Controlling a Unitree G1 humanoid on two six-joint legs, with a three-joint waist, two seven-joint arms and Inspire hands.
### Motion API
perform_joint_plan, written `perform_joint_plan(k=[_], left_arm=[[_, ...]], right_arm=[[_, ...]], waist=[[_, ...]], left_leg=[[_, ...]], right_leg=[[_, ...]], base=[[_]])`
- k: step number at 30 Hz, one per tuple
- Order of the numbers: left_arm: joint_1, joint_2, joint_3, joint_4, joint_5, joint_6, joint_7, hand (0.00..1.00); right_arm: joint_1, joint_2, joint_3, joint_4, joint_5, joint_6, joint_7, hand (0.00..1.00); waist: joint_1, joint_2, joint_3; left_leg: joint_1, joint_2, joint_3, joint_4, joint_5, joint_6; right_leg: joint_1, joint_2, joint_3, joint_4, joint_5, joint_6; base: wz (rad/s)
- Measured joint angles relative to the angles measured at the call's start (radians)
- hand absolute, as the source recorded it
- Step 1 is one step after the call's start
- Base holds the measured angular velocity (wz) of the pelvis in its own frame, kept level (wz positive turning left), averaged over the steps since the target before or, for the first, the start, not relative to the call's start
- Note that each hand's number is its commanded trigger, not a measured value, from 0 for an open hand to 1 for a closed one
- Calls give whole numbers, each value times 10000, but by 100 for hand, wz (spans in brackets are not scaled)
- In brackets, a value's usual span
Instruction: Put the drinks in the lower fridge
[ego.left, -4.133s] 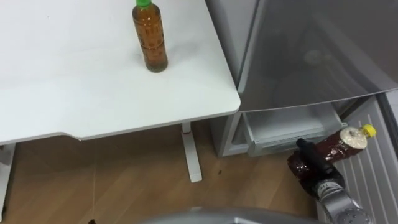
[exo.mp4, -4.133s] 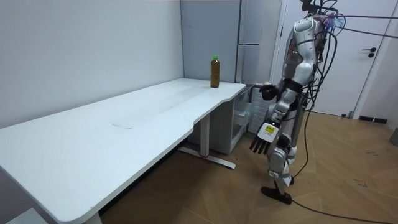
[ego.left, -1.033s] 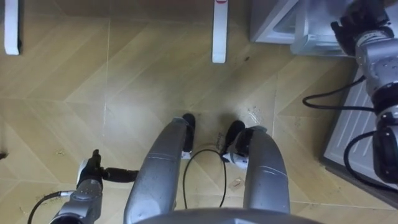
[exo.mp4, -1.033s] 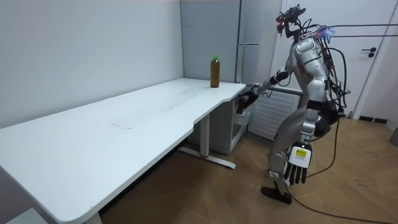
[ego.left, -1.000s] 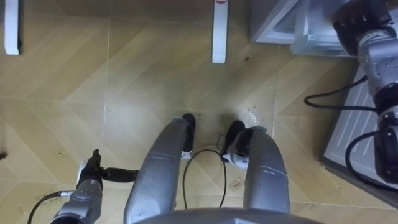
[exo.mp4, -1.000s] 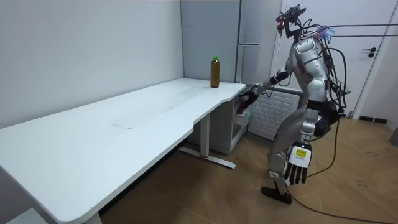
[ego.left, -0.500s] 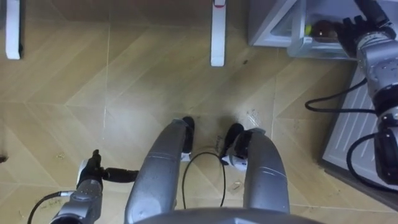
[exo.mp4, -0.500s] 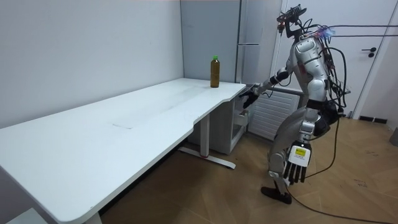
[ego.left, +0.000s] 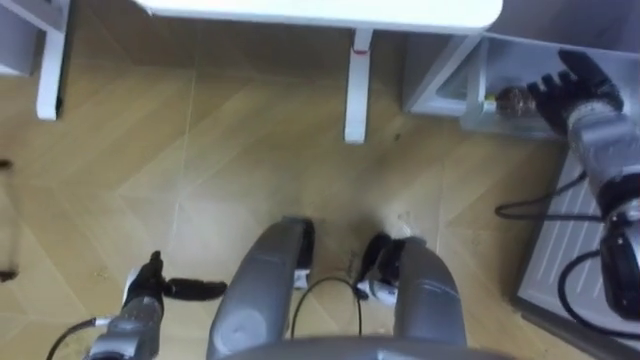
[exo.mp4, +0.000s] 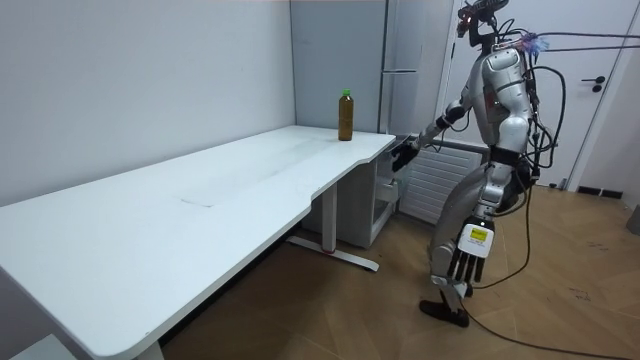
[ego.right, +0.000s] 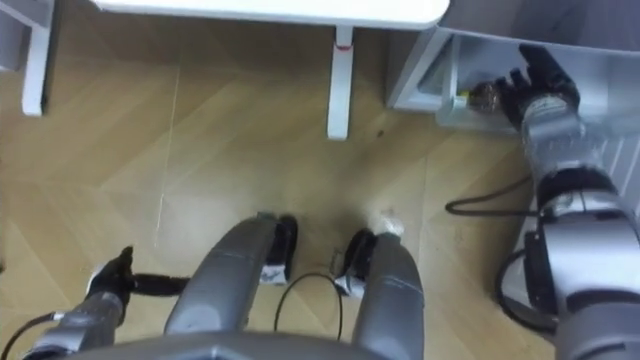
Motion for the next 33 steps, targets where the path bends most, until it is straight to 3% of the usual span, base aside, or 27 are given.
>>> perform_joint_plan(k=[5, 7, 11, 13, 16, 19, 23, 28, 30, 33], left_arm=[[16, -22, 394, 42, 20, -10, -528, 0], [110, -44, 752, 189, 12, -38, -579, 0], [577, -102, 1105, 328, -40, -148, -505, 0], [807, -230, 1117, 327, -69, -159, -513, 0], [1014, -381, 1255, 287, 22, -218, -546, 0], [1249, -389, 1619, 347, 23, -330, -554, 0], [1660, -410, 1983, 518, 5, -347, -545, 0], [1966, -433, 2087, 489, 5, -350, -488, 0], [1993, -453, 2094, 492, 28, -375, -402, 0], [2013, -731, 2323, 510, 8, -429, -154, 0]], right_arm=[[601, 1, -101, 160, -809, 98, 687, 0], [1210, 5, -109, 131, -1065, 128, 1089, 0], [2106, 7, -131, -6, -1749, 139, 1624, 0], [2741, 7, -125, -37, -2287, 49, 2035, 0], [3448, 30, -117, -176, -2605, 55, 2529, 0], [4479, 161, -212, -356, -3225, 57, 3129, 0], [5253, 581, -598, -611, -4055, 62, 3156, 0], [6015, 1265, -558, -596, -5682, 48, 3146, 0], [6291, 1455, -560, -610, -6422, 45, 3115, 0], [6494, 1780, -558, -556, -7547, 38, 2885, 0]], waist=[[-27, 13, -4], [-59, 63, -34], [-462, 174, -193], [-608, 173, -376], [-795, 22, -568], [-815, -117, -665], [-949, -138, -657], [-1160, 18, -573], [-1154, 76, -590], [-1275, 155, -522]], left_leg=[[871, -37, -1, -589, 6, 2], [1702, -14, -23, -1113, 36, 0], [3177, 8, -4, -2105, 69, 12], [4202, -36, 20, -2908, 220, 9], [5336, -61, 66, -3755, 347, -11], [6407, 33, 25, -4412, 369, -50], [7213, 85, 40, -4880, 371, -55], [7747, 95, 12, -5093, 371, -55], [7826, 89, 13, -5234, 371, -55], [7873, 85, 16, -5338, 371, -55]], right_leg=[[874, -12, -133, -538, -16, 72], [1743, 76, -227, -1121, 37, 152], [3214, 259, -256, -2177, 163, 342], [4158, 363, -279, -2948, 325, 458], [5178, 455, -281, -3627, 405, 560], [6305, 725, -312, -4537, 579, 626], [7170, 937, -232, -5317, 751, 686], [7962, 1087, -201, -6112, 1005, 757], [8008, 1103, -181, -6178, 1016, 776], [8000, 1110, -169, -6180, 1033, 798]], base=[[6], [0], [-7], [-9], [-7], [-5], [-13], [1], [2], [0]])
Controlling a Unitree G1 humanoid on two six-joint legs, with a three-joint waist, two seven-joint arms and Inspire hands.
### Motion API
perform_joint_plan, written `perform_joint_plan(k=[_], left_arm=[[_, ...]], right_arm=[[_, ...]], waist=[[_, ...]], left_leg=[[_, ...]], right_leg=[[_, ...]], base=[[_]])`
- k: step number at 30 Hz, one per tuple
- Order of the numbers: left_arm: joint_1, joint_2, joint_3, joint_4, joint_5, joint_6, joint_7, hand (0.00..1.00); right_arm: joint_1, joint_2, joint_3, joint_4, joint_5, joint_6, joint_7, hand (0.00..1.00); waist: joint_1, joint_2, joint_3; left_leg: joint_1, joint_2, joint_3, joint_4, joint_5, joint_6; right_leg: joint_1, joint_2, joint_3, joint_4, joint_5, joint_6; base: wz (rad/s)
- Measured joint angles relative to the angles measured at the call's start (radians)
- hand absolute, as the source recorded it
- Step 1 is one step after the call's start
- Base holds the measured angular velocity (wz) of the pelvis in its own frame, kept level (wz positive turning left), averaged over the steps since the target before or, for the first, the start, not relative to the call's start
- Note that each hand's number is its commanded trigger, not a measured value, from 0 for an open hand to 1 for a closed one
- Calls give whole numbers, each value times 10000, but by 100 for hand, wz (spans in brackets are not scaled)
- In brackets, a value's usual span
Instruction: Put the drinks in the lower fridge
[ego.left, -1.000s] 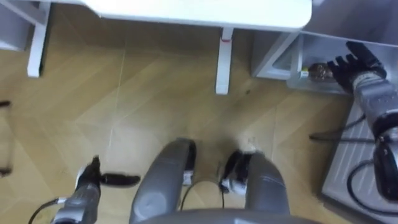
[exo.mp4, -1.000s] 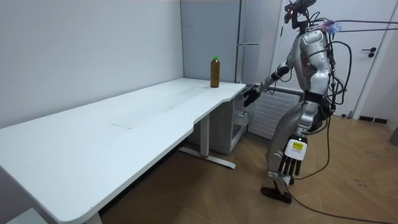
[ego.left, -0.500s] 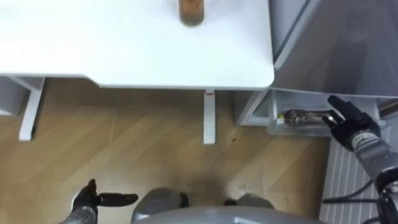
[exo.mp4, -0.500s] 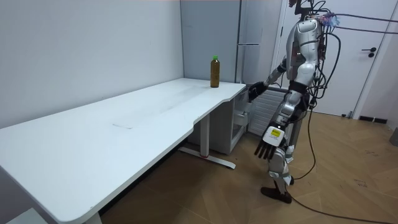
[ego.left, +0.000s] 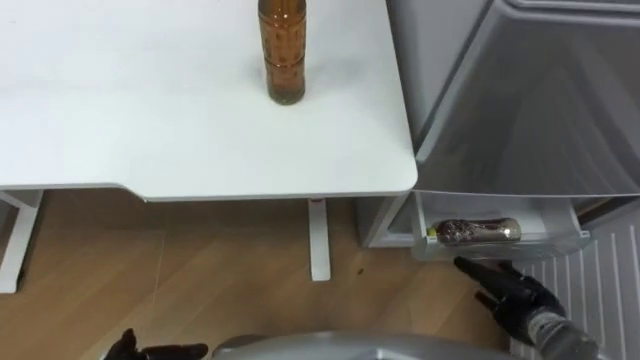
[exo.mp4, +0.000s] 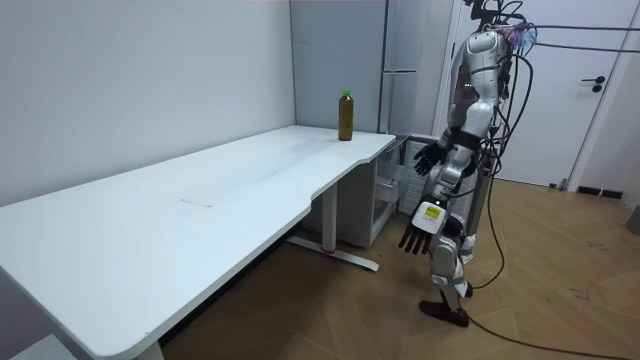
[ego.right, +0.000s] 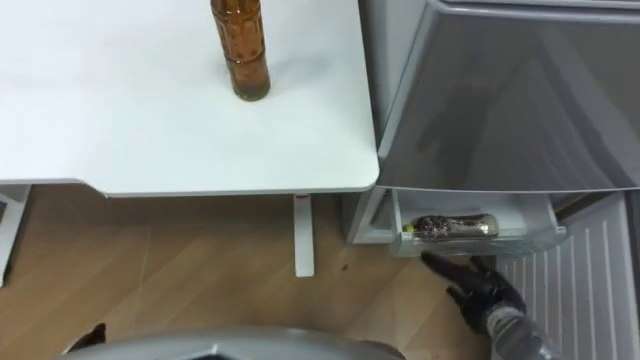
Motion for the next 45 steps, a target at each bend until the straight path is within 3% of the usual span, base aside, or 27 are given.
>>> perform_joint_plan(k=[2, 4, 11, 15, 20, 24, 28, 31, 36, 40, 45], left_arm=[[16, -282, 157, -13, 7, 0, 50, 0], [32, -378, 165, -11, 5, 0, 67, 0], [19, -522, 354, 12, -111, -13, 450, 0], [46, -642, 1016, 154, -576, 8, 883, 0], [52, -785, 2370, -195, -1661, 23, 1929, 0], [49, -801, 3328, -1779, -1762, -64, 3455, 0], [95, -800, 4001, -3685, -2290, -884, 5149, 0], [91, -800, 4097, -4589, -2325, -1425, 6137, 0], [66, -746, 4350, -6055, -1738, -1711, 6933, 0], [49, -558, 4352, -7879, -1676, -1938, 7290, 0], [28, -283, 4229, -9015, -1195, -2210, 7200, 0]], right_arm=[[252, 233, 8, 73, -896, -34, -224, 0], [305, 407, 43, 510, -1295, -87, -336, 0], [677, 848, 92, 1098, -2598, -111, -807, 0], [628, 969, 102, 1412, -2629, -98, -1112, 0], [625, 974, 21, 1461, -3129, 14, -1411, 0], [578, 958, -154, 1314, -3740, 11, -1627, 0], [618, 957, -323, 970, -4044, -47, -1738, 0], [621, 963, -319, 962, -4387, -218, -1722, 0], [736, 962, -328, 770, -5213, -451, -1708, 0], [1053, 961, -530, 665, -5357, -697, -1693, 0], [1212, 969, -788, 783, -5318, -778, -1599, 0]], waist=[[-24, 44, 11], [-28, 42, 8], [-68, -33, -20], [-33, -38, -93], [201, 29, -84], [432, 247, -88], [566, 376, -96], [579, 434, -123], [579, 359, -208], [551, 249, -197], [410, 295, -147]], left_leg=[[65, 4, 22, -104, 1, 2], [81, 20, 117, -159, 1, 2], [88, 10, 55, -96, 2, 3], [106, 5, -59, 24, -1, 6], [341, 11, -181, -9, -17, 19], [277, -2, -366, 26, -21, 24], [322, -8, -386, -6, 14, 11], [356, -13, -385, -87, 21, 17], [353, -96, -521, -138, 26, 14], [418, -143, -623, -26, 27, 16], [450, -152, -619, -18, 28, 19]], right_leg=[[17, 5, -9, -2, 6, 10], [45, 24, -2, -13, 15, 6], [175, 26, -69, -21, 49, 4], [274, 16, -137, -21, 58, 9], [521, 37, -194, -32, 76, -2], [518, 36, -329, -21, 125, -20], [536, 37, -337, -9, 126, -21], [510, 37, -311, 0, 125, -20], [541, 56, -348, -28, 122, -17], [635, 20, -308, -119, 123, -17], [712, -28, -282, -226, 125, 2]], base=[[0], [-2], [1], [6], [5], [10], [0], [0], [3], [7], [-2]])
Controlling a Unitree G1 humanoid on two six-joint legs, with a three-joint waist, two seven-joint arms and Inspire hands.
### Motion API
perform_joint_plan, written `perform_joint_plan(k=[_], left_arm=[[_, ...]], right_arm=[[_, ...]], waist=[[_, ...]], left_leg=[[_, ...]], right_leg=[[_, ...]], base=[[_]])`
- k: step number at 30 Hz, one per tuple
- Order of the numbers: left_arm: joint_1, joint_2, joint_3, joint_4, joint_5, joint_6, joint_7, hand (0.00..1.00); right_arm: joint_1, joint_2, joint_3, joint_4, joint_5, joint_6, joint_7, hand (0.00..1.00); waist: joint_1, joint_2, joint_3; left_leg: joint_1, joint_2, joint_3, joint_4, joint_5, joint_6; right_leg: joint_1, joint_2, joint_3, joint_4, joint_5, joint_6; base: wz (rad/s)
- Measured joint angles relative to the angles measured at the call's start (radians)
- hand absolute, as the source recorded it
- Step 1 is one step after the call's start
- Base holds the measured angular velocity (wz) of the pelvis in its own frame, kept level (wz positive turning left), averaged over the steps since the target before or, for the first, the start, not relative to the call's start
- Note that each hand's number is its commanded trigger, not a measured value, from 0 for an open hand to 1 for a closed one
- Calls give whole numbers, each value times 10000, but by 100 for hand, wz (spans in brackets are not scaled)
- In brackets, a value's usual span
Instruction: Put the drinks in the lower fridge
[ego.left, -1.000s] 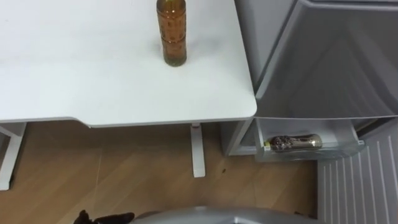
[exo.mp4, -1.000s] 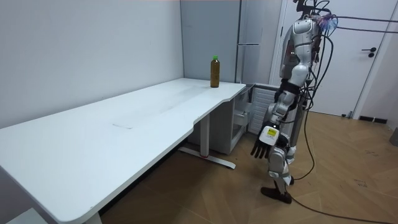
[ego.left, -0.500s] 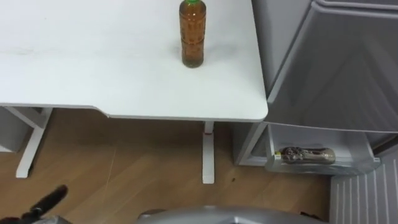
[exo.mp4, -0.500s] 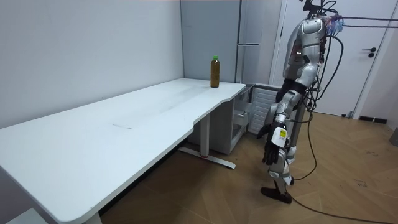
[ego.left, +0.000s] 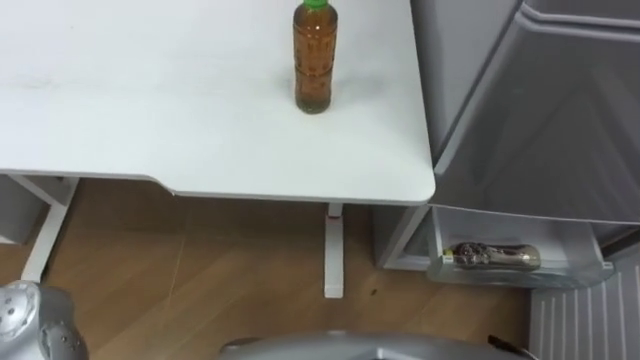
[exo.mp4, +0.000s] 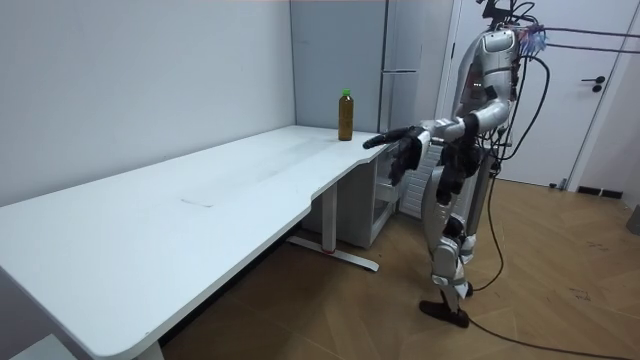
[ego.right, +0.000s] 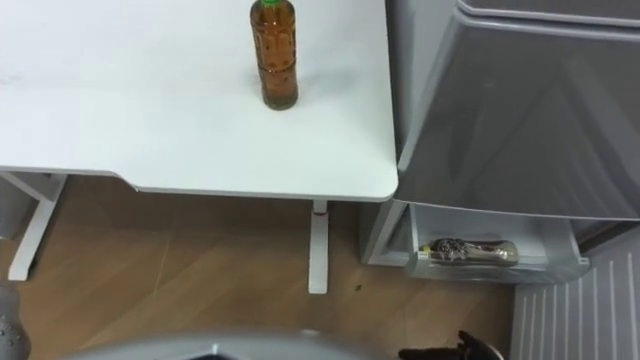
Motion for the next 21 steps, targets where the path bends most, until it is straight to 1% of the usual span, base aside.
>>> perform_joint_plan(k=[1, 3, 4, 8, 9, 12, 15, 19, 21], left_arm=[[-1, 0, -45, -316, 100, -38, -9, 0], [-2, 0, -80, -682, 125, -62, -70, 0], [-32, 0, -155, -781, 140, -142, -137, 0], [-474, -2, -346, -822, 575, -211, -286, 0], [-566, -2, -435, -957, 641, -216, -380, 0], [-573, -3, -979, -1736, 1184, -216, -652, 0], [-584, -4, -1321, -2317, 1682, -217, -1323, 0], [-647, -9, -1888, -3267, 1675, -180, -2200, 0], [-704, -9, -2009, -3409, 1675, -171, -2576, 0]], right_arm=[[17, 6, 0, 96, 0, 1, 29, 0], [-15, 5, -14, 233, -35, 2, 101, 0], [-23, 5, -12, 273, -50, 2, 114, 0], [-24, 10, -6, 310, -357, 4, 110, 0], [-19, 12, -1, 310, -433, 5, 116, 0], [-32, 12, 7, 300, -860, 7, 109, 0], [-203, 9, 3, 314, -1196, 6, 110, 0], [-264, 32, 63, 345, -1095, 2, 109, 0], [-288, 70, 61, 355, -1113, 1, 109, 0]], waist=[[-47, -10, 35], [-178, -18, 73], [-213, -16, 84], [-258, 16, 101], [-269, 24, 102], [-324, 63, 102], [-459, 158, 103], [-545, 156, 108], [-705, 138, 115]], left_leg=[[-2, -1, 4, 0, 0, 0], [-19, 2, 5, -1, 0, 0], [-18, 5, 13, -11, -1, 2], [-63, 8, -37, -160, -19, 26], [-65, 13, -36, -157, -17, 24], [-60, 32, -33, -132, -16, 19], [-37, 23, -15, -120, -14, 19], [-35, 10, 29, -137, -11, 19], [-10, 12, 8, -137, -8, 17]], right_leg=[[-3, 1, 22, 5, 0, 1], [-23, 9, 60, 22, -3, 7], [-30, 25, 144, 32, -7, 12], [-64, 102, 232, 36, 0, 0], [-68, 126, 236, 31, 7, -11], [-45, 143, 254, 25, 11, -19], [-48, 137, 259, 8, 11, -19], [-32, 126, 271, -133, 22, -3], [-33, 122, 260, -149, 22, -2]], base=[[0], [-3], [-8], [-6], [0], [0], [-3], [-3], [4]])
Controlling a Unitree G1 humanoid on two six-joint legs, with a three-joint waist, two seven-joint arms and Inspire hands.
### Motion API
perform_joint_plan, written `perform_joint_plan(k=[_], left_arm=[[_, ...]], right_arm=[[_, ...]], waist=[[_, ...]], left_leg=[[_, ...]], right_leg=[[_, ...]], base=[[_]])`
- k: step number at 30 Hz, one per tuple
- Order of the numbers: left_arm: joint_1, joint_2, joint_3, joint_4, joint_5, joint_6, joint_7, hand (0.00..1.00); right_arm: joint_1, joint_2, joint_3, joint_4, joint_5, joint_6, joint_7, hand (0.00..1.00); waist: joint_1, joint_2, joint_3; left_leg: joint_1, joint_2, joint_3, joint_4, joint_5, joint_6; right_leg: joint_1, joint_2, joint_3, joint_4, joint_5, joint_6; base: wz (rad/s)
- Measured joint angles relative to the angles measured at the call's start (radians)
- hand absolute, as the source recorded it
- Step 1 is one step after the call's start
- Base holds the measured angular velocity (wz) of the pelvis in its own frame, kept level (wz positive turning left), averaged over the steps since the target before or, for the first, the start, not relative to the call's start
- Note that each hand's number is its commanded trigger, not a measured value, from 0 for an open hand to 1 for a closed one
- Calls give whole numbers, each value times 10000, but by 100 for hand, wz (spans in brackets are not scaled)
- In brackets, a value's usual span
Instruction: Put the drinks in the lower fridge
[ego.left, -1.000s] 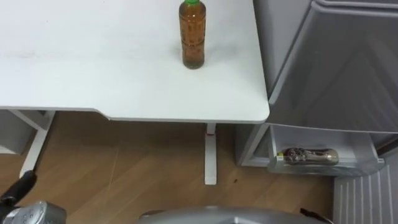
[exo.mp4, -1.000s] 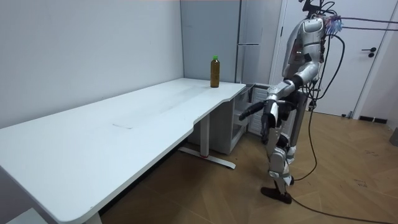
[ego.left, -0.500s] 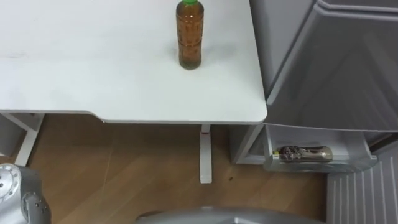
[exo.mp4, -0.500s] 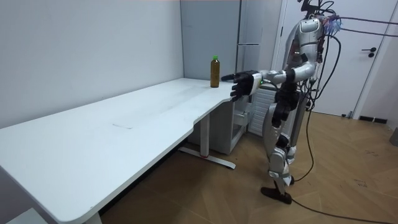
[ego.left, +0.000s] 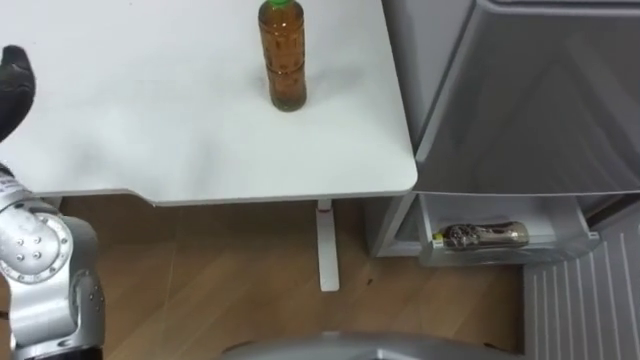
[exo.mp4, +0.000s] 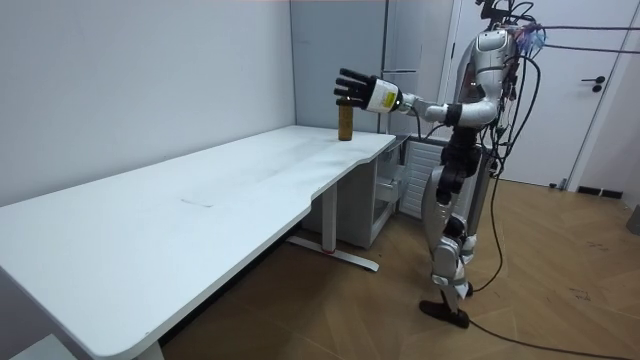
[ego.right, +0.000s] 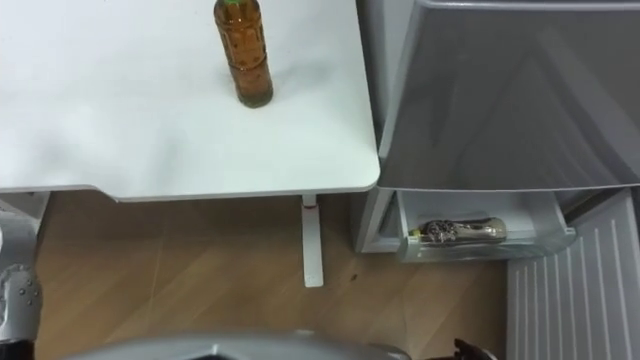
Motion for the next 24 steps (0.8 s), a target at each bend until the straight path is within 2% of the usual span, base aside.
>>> perform_joint_plan(k=[3, 6, 7, 11, 13, 16, 22, 24], left_arm=[[-241, -13, -214, 1, -24, 152, -624, 0], [-385, -70, -529, 60, -23, 268, -1399, 0], [-384, -72, -667, 134, -23, 354, -1708, 0], [-387, -98, -946, 470, -22, 688, -2585, 0], [-393, -103, -1043, 610, -21, 944, -3041, 0], [-412, -99, -1256, 656, -23, 1134, -3505, 0], [-503, -115, -1747, 697, -63, 1702, -4489, 0], [-653, -120, -1859, 937, -58, 1771, -4711, 0]], right_arm=[[-100, 73, -12, 32, 49, 0, 1, 0], [-154, 109, -12, 56, 97, -19, 15, 0], [-169, 112, -9, 68, 138, -62, 54, 0], [-271, 116, -27, 229, 258, -104, 159, 0], [-366, 108, -25, 379, 317, -124, 226, 0], [-551, 93, -9, 618, 349, -92, 306, 0], [-619, 91, 26, 638, 452, -43, 442, 0], [-654, 79, 39, 641, 448, 45, 438, 0]], waist=[[-121, -56, 21], [-210, -75, 91], [-258, -106, 69], [-295, -92, 75], [-476, -102, 70], [-586, -92, 65], [-610, -86, 58], [-602, -82, 56]], left_leg=[[9, 1, -3, -24, 2, -2], [79, 36, 22, -45, 4, 0], [92, 57, 49, -59, 4, 0], [119, 91, 256, -81, 4, 0], [96, 104, 319, -81, 4, 0], [79, 114, 404, -87, 4, 0], [43, 155, 605, -90, 4, -1], [37, 159, 614, -87, 4, -1]], right_leg=[[34, 7, -15, -6, 0, 0], [1, 4, 45, -29, 0, 0], [-1, 4, 122, -32, 1, 2], [1, 28, 288, -24, 3, 3], [-23, 43, 420, -12, 8, -2], [-114, 51, 520, 27, 10, -4], [-181, 86, 671, 31, 45, -15], [-184, 87, 659, 30, 48, -19]], base=[[0], [-3], [-6], [-15], [-8], [-9], [-8], [0]])
